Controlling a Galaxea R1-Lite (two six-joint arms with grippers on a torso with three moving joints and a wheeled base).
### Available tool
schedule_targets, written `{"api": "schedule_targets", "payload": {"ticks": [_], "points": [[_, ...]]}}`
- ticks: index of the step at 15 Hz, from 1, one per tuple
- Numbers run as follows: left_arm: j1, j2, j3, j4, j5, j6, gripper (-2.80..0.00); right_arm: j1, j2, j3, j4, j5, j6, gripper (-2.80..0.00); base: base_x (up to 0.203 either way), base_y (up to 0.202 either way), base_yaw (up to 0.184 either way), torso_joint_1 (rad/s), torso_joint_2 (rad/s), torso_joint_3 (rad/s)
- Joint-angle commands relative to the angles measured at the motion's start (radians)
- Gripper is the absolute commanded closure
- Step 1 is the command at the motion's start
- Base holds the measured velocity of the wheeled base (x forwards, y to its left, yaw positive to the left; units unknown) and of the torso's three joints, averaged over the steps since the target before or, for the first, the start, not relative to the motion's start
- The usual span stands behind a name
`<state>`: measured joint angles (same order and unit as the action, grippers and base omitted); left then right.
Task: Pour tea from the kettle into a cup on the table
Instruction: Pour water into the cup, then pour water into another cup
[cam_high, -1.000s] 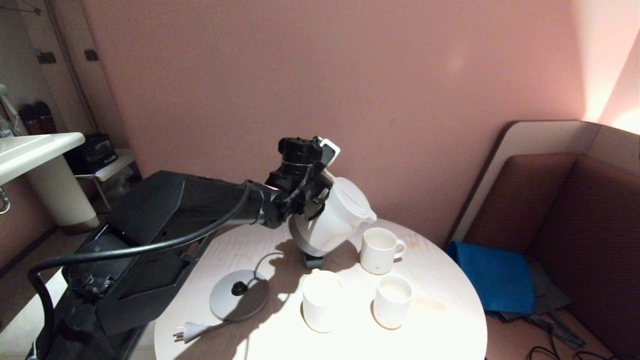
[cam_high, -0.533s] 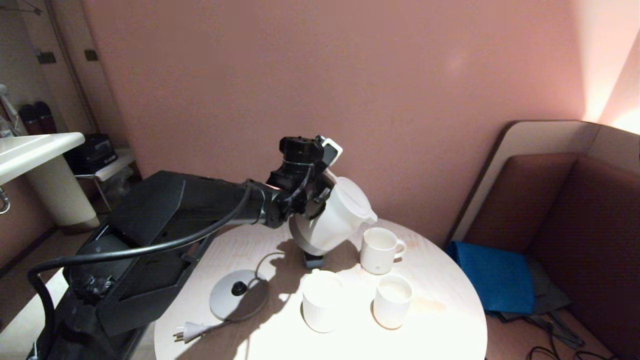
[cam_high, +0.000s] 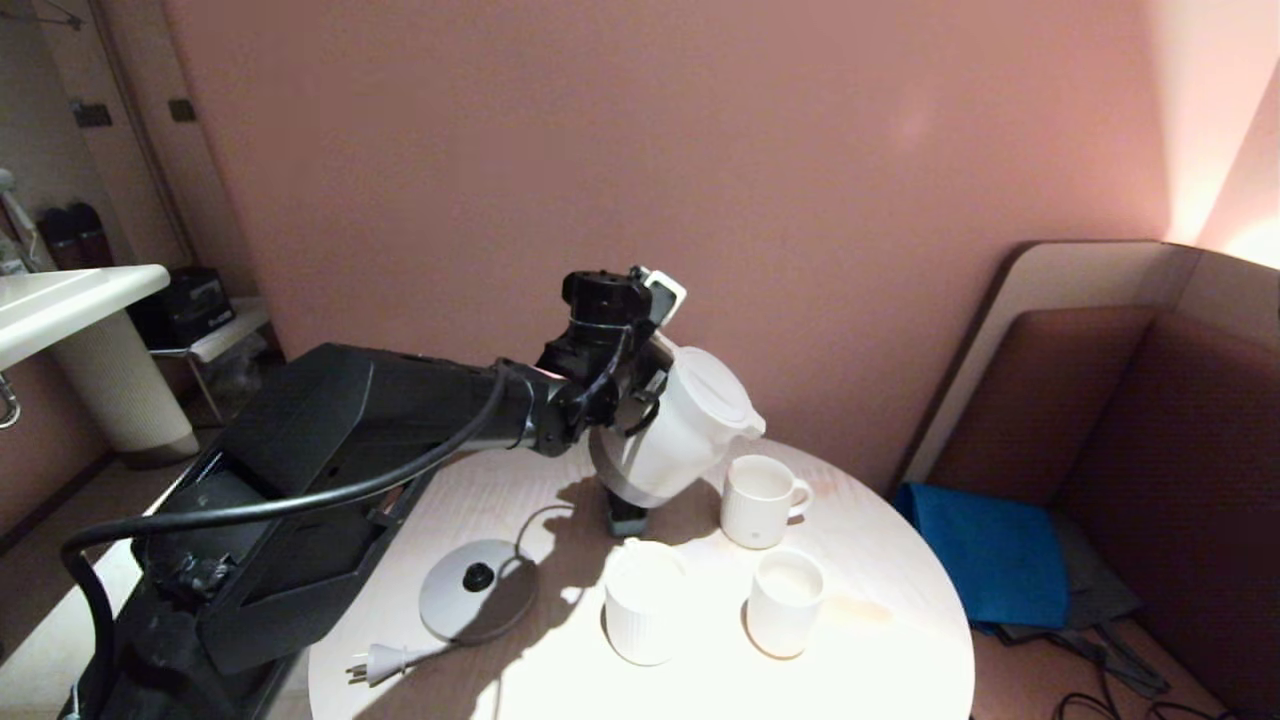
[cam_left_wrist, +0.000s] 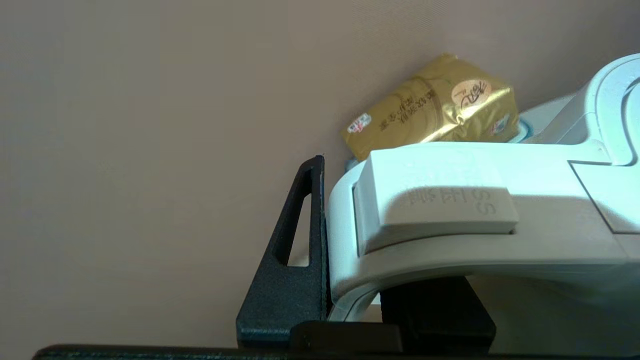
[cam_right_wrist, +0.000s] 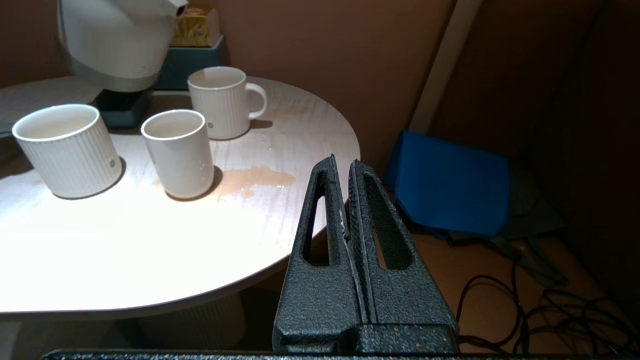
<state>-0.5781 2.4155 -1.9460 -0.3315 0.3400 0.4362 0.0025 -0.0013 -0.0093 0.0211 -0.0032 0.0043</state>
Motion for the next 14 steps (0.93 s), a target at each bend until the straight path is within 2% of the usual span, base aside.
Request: {"api": "schedule_targets", "payload": {"ticks": [1, 3, 7, 10, 14], "points": [[0.003, -0.014, 0.002, 0.005, 0.002, -0.12, 0.0, 0.001, 0.001, 0.0, 0.0, 0.0, 0.0, 0.0, 0.0, 0.0, 0.0, 0.0, 0.0, 0.0], [0.024, -0.041, 0.004, 0.031, 0.002, -0.16, 0.0, 0.001, 0.001, 0.0, 0.0, 0.0, 0.0, 0.0, 0.0, 0.0, 0.0, 0.0, 0.0, 0.0], [0.038, -0.155, 0.009, 0.188, -0.002, -0.224, 0.0, 0.001, 0.001, 0.0, 0.0, 0.0, 0.0, 0.0, 0.0, 0.0, 0.0, 0.0, 0.0, 0.0], [0.038, -0.208, 0.032, 0.213, -0.004, -0.221, 0.0, 0.001, 0.001, 0.0, 0.0, 0.0, 0.0, 0.0, 0.0, 0.0, 0.0, 0.0, 0.0, 0.0], [0.032, -0.285, 0.043, 0.303, -0.004, -0.216, 0.0, 0.001, 0.001, 0.0, 0.0, 0.0, 0.0, 0.0, 0.0, 0.0, 0.0, 0.0, 0.0, 0.0]]}}
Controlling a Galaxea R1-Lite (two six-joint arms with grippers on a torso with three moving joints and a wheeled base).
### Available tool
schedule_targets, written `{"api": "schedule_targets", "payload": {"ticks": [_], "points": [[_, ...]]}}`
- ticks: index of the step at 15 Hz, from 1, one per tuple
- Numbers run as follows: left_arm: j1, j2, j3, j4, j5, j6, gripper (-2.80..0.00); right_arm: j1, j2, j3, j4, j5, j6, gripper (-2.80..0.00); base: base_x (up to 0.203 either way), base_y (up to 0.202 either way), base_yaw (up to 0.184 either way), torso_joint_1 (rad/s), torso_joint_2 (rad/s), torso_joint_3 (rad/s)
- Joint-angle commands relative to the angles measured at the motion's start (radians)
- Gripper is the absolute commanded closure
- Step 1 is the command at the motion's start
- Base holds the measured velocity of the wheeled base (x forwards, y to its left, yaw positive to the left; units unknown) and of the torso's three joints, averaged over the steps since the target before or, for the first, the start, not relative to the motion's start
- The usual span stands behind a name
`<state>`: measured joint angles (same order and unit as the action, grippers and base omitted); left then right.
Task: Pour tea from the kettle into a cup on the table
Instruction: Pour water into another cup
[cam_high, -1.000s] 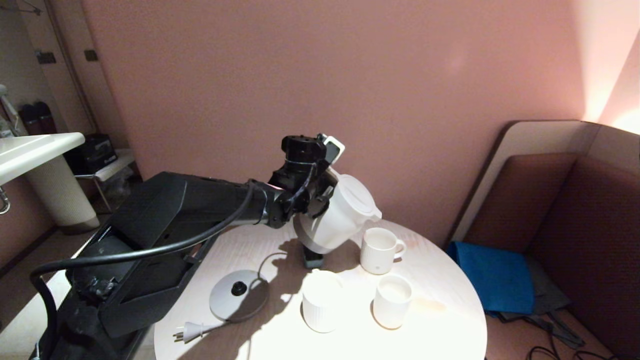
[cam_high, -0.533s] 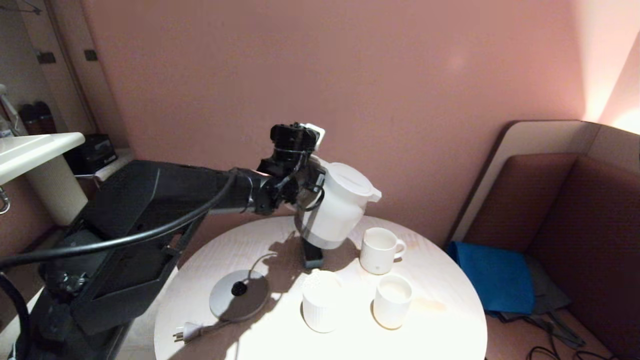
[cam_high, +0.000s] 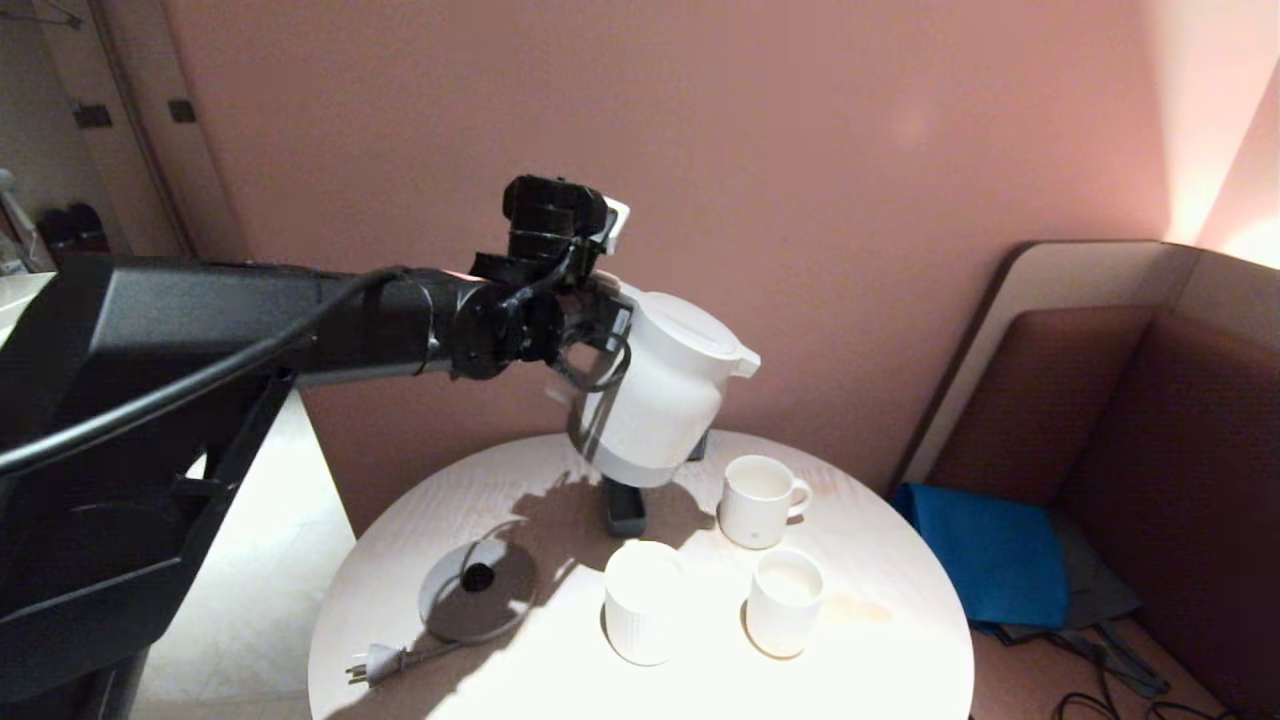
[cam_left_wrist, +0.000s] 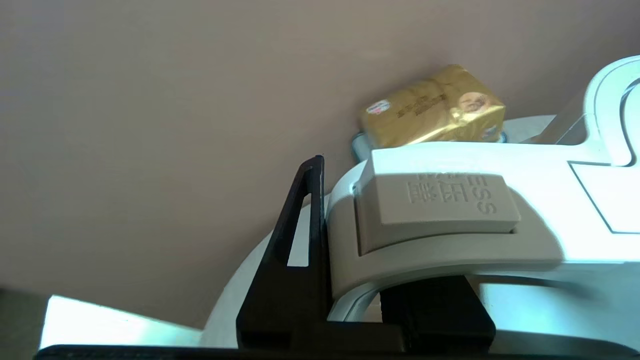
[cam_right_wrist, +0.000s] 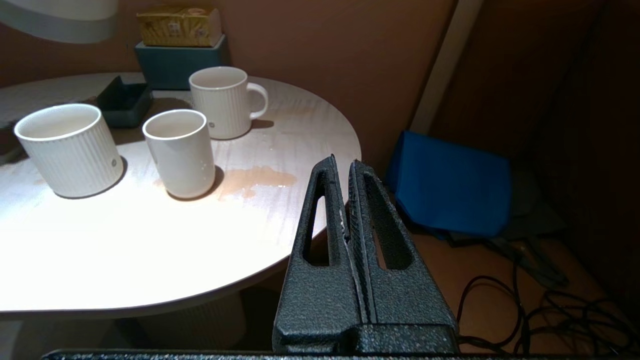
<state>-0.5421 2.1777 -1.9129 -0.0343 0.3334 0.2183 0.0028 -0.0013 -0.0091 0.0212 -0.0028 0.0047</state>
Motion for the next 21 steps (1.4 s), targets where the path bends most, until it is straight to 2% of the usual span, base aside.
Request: {"api": "schedule_targets", "payload": {"ticks": [1, 3, 10, 21], "points": [[-0.006, -0.064, 0.041, 0.01, 0.003, 0.011, 0.0, 0.0, 0.001, 0.0, 0.0, 0.0, 0.0, 0.0, 0.0, 0.0, 0.0, 0.0, 0.0, 0.0], [-0.013, -0.099, 0.096, 0.007, 0.001, 0.067, 0.0, 0.0, 0.001, 0.0, 0.0, 0.0, 0.0, 0.0, 0.0, 0.0, 0.0, 0.0, 0.0, 0.0], [-0.11, -0.104, 0.094, 0.011, 0.004, 0.11, 0.0, 0.0, 0.001, 0.0, 0.0, 0.0, 0.0, 0.0, 0.0, 0.0, 0.0, 0.0, 0.0, 0.0], [-0.127, -0.067, 0.087, 0.001, 0.006, 0.158, 0.0, 0.0, 0.001, 0.0, 0.0, 0.0, 0.0, 0.0, 0.0, 0.0, 0.0, 0.0, 0.0, 0.0]]}}
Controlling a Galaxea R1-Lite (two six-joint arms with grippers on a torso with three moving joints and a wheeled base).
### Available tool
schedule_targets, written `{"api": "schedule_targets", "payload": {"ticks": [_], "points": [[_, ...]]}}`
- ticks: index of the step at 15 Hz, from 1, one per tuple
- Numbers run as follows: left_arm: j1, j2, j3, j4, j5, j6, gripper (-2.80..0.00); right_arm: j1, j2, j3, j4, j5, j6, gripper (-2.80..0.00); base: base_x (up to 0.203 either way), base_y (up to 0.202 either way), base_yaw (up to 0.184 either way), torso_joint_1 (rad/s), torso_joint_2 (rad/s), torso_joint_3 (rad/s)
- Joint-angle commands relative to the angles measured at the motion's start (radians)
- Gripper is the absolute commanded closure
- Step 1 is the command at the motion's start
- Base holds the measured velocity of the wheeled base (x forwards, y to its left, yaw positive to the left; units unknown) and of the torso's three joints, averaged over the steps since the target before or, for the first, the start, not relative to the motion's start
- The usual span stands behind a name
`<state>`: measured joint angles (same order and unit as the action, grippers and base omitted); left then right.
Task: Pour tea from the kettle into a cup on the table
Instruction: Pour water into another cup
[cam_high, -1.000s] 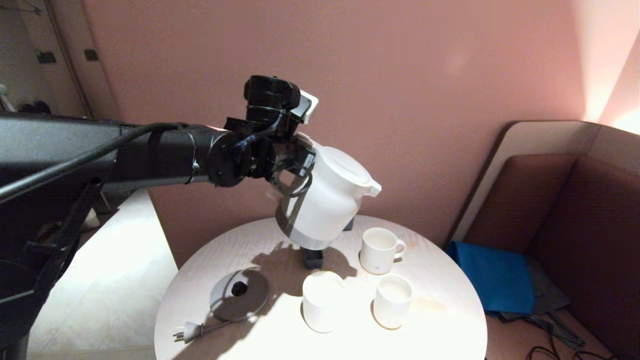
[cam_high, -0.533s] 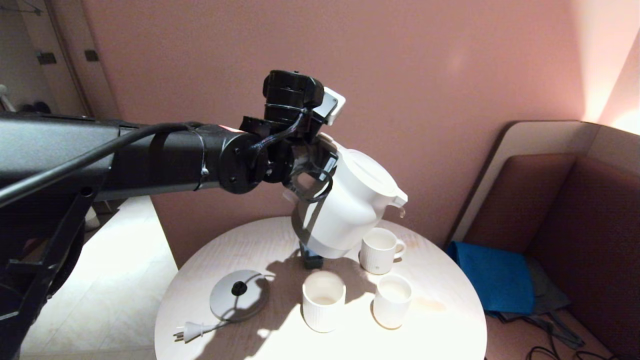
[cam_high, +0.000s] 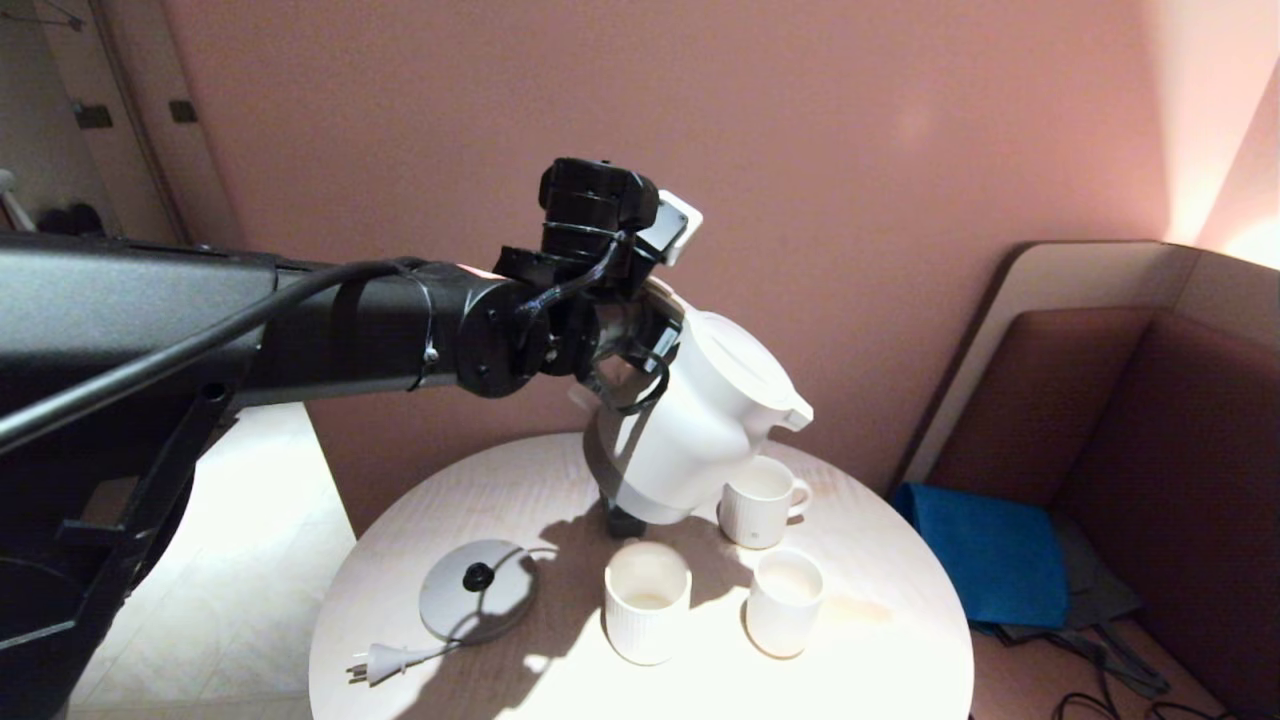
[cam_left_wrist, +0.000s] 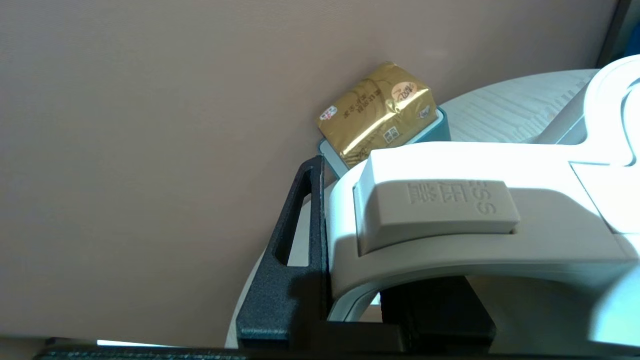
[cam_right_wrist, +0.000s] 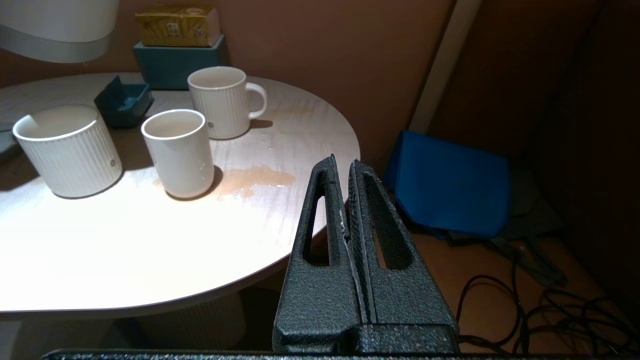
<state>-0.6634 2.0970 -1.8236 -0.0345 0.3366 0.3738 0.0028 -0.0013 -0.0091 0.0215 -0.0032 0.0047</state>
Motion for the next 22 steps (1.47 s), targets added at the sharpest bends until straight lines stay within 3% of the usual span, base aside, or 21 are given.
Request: {"api": "schedule_targets", "payload": {"ticks": [1, 22], "points": [[-0.007, 0.014, -0.002, 0.001, 0.002, 0.005, 0.0, 0.0, 0.001, 0.0, 0.0, 0.0, 0.0, 0.0, 0.0, 0.0, 0.0, 0.0, 0.0, 0.0], [-0.016, 0.036, -0.004, -0.001, 0.007, 0.108, 0.0, 0.0, 0.001, 0.0, 0.0, 0.0, 0.0, 0.0, 0.0, 0.0, 0.0, 0.0, 0.0, 0.0]]}}
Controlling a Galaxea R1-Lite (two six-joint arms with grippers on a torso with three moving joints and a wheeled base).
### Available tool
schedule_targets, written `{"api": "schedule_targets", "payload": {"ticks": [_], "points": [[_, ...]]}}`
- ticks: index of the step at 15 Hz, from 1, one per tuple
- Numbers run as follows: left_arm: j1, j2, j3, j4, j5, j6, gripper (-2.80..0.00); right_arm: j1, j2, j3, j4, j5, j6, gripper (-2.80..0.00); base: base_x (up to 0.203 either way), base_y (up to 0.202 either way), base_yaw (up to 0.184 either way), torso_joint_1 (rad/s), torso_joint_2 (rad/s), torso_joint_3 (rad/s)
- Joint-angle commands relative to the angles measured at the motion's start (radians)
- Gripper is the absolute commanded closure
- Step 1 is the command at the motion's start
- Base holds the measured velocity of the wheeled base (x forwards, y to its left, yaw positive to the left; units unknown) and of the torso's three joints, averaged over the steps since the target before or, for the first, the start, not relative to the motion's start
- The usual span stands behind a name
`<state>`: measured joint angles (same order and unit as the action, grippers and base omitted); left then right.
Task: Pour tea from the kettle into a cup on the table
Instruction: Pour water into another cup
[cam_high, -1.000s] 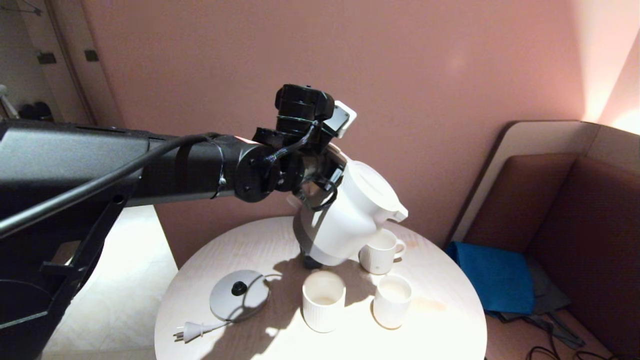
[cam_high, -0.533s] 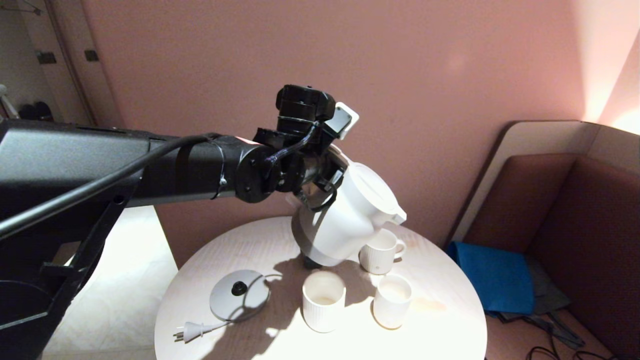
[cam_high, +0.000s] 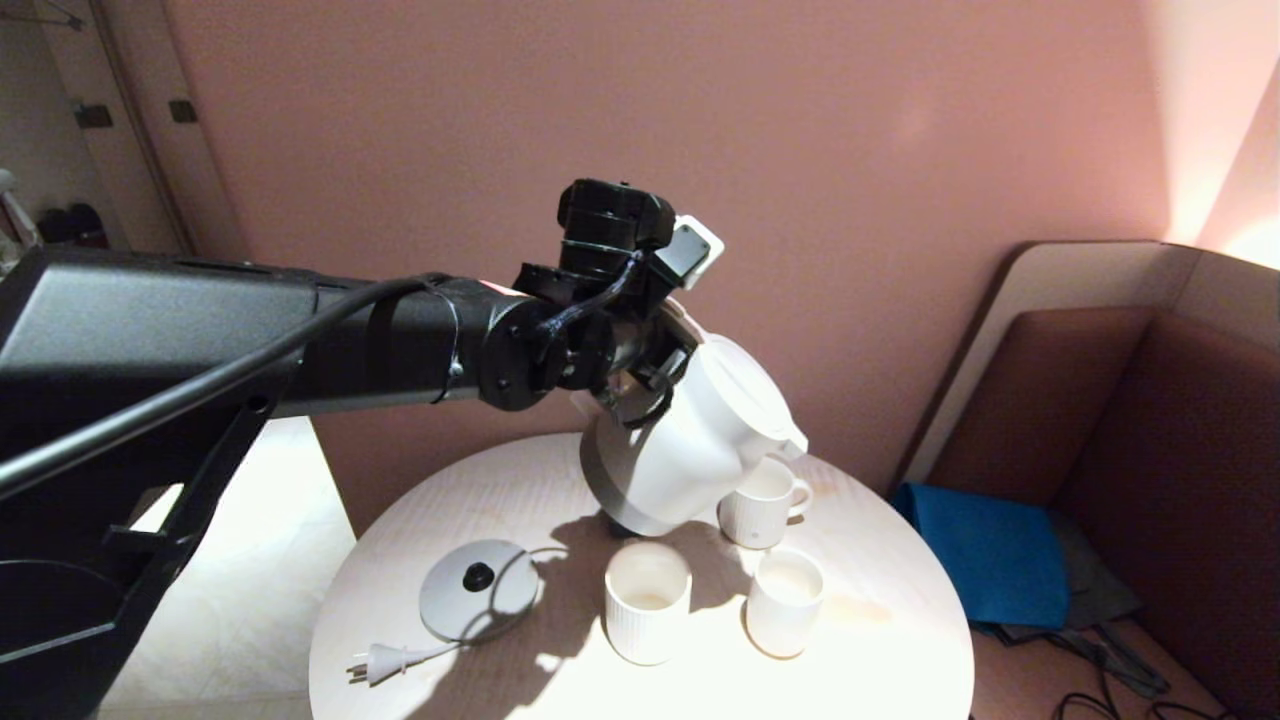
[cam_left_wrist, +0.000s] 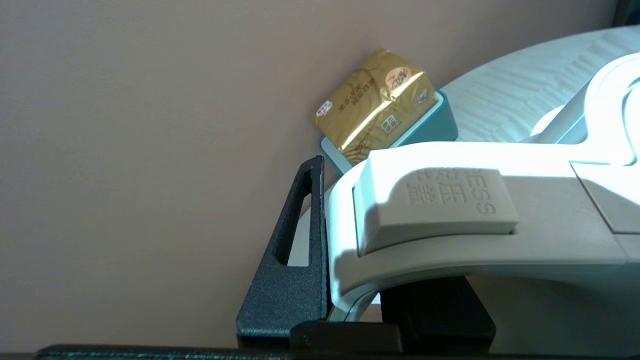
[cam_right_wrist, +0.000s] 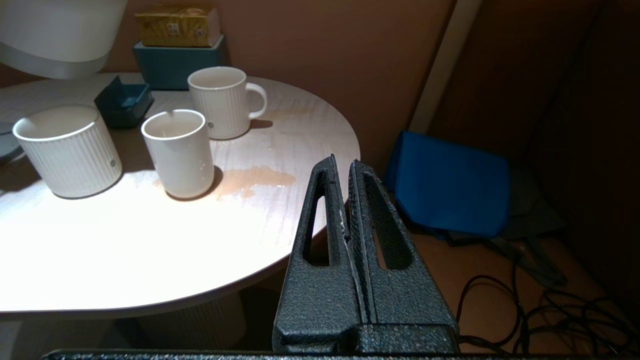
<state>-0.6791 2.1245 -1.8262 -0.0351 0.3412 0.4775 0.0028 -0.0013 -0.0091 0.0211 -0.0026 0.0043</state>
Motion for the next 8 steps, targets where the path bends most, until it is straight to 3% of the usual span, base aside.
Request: {"api": "schedule_targets", "payload": {"ticks": [1, 8], "points": [[0.0, 0.014, -0.01, 0.0, 0.002, 0.01, 0.0, 0.0, 0.001, 0.0, 0.0, 0.0, 0.0, 0.0, 0.0, 0.0, 0.0, 0.0, 0.0, 0.0], [-0.016, 0.049, -0.084, 0.001, 0.007, 0.041, 0.0, 0.0, 0.001, 0.0, 0.0, 0.0, 0.0, 0.0, 0.0, 0.0, 0.0, 0.0, 0.0, 0.0]]}}
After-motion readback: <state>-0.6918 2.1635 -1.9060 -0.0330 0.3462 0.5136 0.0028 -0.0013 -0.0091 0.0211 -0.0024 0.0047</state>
